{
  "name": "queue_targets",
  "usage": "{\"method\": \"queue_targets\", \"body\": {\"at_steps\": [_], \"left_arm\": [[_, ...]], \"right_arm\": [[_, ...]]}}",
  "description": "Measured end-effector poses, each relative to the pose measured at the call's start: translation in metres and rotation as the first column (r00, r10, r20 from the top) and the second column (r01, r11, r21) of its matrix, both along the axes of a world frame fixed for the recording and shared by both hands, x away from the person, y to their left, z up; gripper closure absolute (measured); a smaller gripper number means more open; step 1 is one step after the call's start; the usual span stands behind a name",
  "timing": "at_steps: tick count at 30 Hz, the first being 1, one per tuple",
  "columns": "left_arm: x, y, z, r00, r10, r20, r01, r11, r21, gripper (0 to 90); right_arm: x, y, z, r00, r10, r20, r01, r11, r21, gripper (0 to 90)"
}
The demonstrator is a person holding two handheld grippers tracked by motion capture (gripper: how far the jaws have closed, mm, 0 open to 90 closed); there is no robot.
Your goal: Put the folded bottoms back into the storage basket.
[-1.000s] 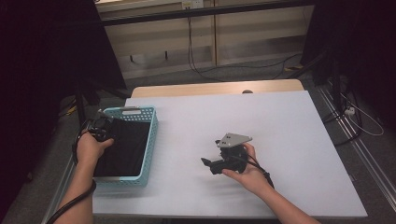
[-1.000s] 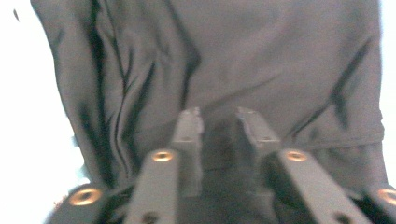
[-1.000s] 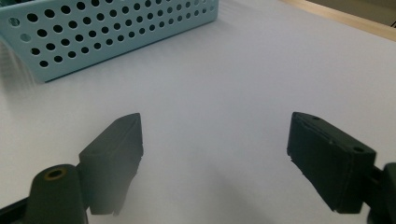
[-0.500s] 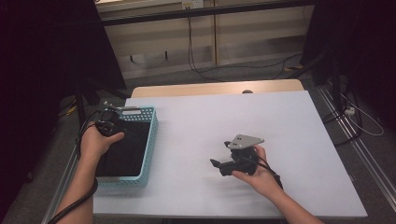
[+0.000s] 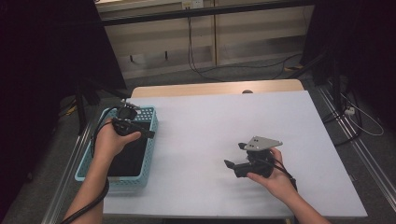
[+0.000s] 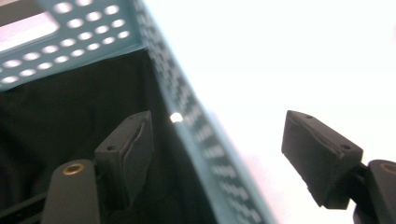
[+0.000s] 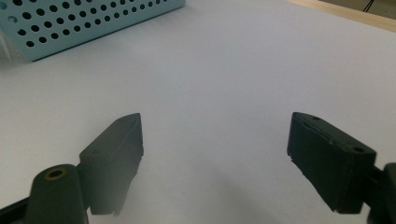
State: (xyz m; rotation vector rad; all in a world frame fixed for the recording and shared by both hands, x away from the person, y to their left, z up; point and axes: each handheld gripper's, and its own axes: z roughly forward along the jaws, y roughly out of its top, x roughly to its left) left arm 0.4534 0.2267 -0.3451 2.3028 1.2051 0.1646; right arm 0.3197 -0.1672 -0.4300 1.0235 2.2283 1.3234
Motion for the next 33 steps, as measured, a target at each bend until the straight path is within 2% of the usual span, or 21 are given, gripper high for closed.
{"method": "queue_targets", "body": {"at_steps": [4,14,25,33], "left_arm": [[-0.004,-0.011,-0.001,0.9996,-0.029,-0.001,0.029,0.9994,-0.018,23.5],[-0.011,-0.029,-0.006,0.9971,-0.076,0.002,0.076,0.9966,-0.030,21.7],[-0.018,-0.043,-0.009,0.9931,-0.116,0.016,0.117,0.9919,-0.050,20.3],[-0.026,-0.056,-0.018,0.9903,-0.138,0.015,0.139,0.9874,-0.076,19.7]], "right_arm": [[-0.001,-0.004,0.000,1.0000,-0.002,-0.004,0.002,1.000,0.001,18.0],[-0.005,-0.015,0.000,0.9999,-0.003,-0.012,0.003,1.000,-0.003,17.9],[-0.010,-0.028,-0.001,0.9996,-0.012,-0.024,0.012,1.000,-0.005,17.8],[-0.017,-0.039,-0.003,0.9991,-0.021,-0.037,0.020,1.000,-0.016,17.8]]}}
